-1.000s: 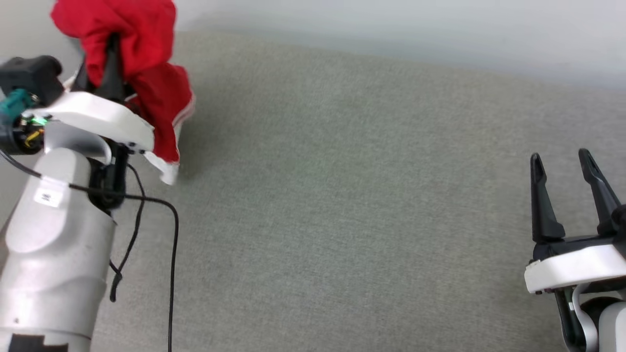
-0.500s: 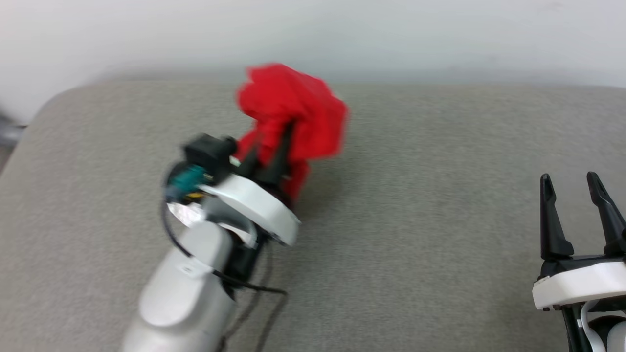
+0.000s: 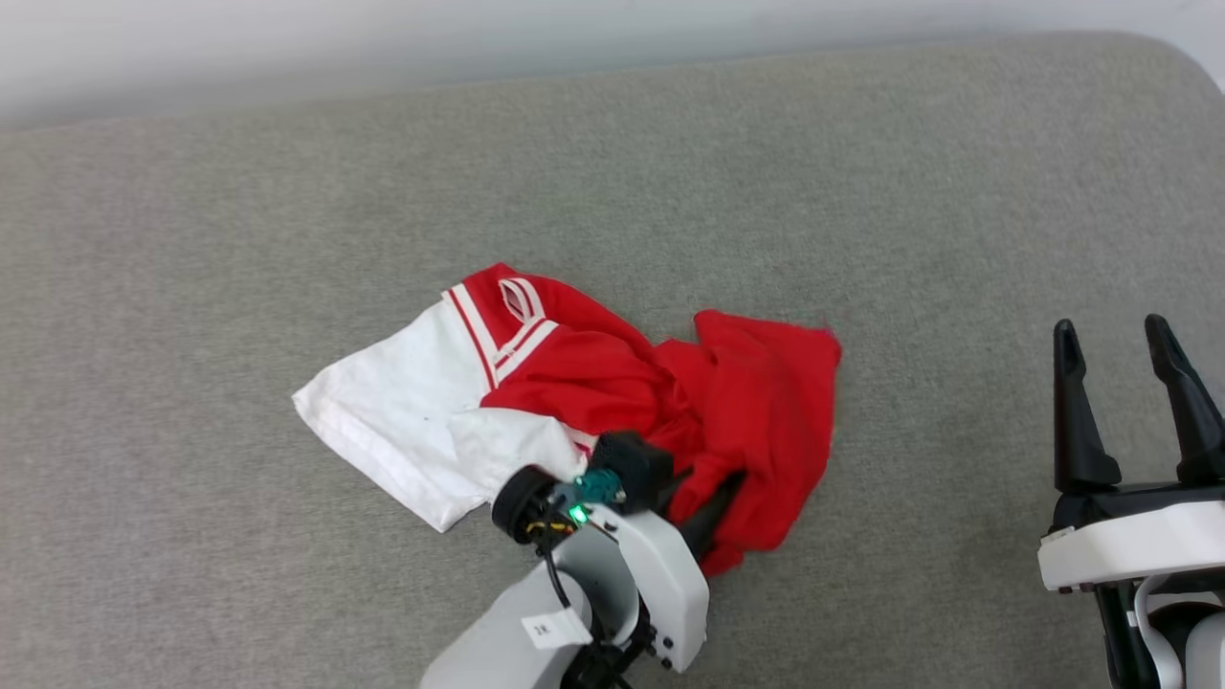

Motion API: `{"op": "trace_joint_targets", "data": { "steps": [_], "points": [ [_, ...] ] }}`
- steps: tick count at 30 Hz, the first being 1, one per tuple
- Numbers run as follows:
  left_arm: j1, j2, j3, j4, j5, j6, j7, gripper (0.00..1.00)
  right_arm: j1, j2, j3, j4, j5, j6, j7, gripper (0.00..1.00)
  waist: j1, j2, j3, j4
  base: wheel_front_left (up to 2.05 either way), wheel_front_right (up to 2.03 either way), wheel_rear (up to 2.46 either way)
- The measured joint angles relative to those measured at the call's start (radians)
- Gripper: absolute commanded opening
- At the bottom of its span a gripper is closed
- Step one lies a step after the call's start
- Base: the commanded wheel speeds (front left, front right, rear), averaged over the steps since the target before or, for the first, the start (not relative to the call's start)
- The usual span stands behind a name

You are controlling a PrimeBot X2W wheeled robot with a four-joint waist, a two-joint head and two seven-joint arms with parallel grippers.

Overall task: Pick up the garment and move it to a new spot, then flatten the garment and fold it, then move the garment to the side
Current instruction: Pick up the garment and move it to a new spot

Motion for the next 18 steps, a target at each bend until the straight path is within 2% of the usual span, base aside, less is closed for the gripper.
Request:
{"op": "trace_joint_targets", "data": {
  "steps": [1, 2, 3, 9, 14, 18],
  "points": [
    [0.002, 0.001, -0.013, 0.012, 0.005, -0.001, 0.000, 0.40, -0.001, 0.000, 0.001, 0.004, 0.000, 0.000, -0.003, 1.00, 0.0000, 0.0000, 0.007, -0.005, 0.00, 0.00, 0.00],
    [0.003, 0.002, -0.021, 0.019, 0.009, -0.002, -0.007, 0.59, -0.001, 0.000, -0.001, 0.007, 0.000, 0.000, -0.007, 1.00, 0.0000, 0.0000, 0.012, -0.008, 0.00, 0.00, 0.00],
    [0.003, 0.000, -0.024, 0.021, 0.002, -0.005, -0.017, 0.98, -0.002, 0.000, -0.004, 0.010, 0.000, 0.000, -0.007, 1.00, 0.0001, 0.0000, 0.014, -0.008, 0.00, 0.00, 0.00],
    [-0.005, -0.001, -0.031, 0.007, 0.024, -0.002, -0.117, 1.00, -0.002, 0.000, 0.000, 0.027, -0.008, 0.000, -0.010, 1.00, 0.0000, 0.0000, -0.024, 0.014, 0.00, 0.00, 0.00],
    [-0.007, 0.007, 0.004, -0.061, 0.056, 0.042, -0.178, 1.00, 0.009, 0.000, 0.003, 0.029, -0.016, 0.000, 0.005, 1.00, 0.0000, 0.0000, -0.081, 0.041, 0.00, 0.00, 0.00],
    [0.030, 0.016, 0.081, -0.127, 0.041, 0.079, -0.192, 1.00, 0.030, 0.000, 0.004, 0.027, -0.019, 0.000, 0.021, 1.00, 0.0000, 0.0000, -0.126, 0.066, 0.00, 0.00, 0.00]
  ]
}}
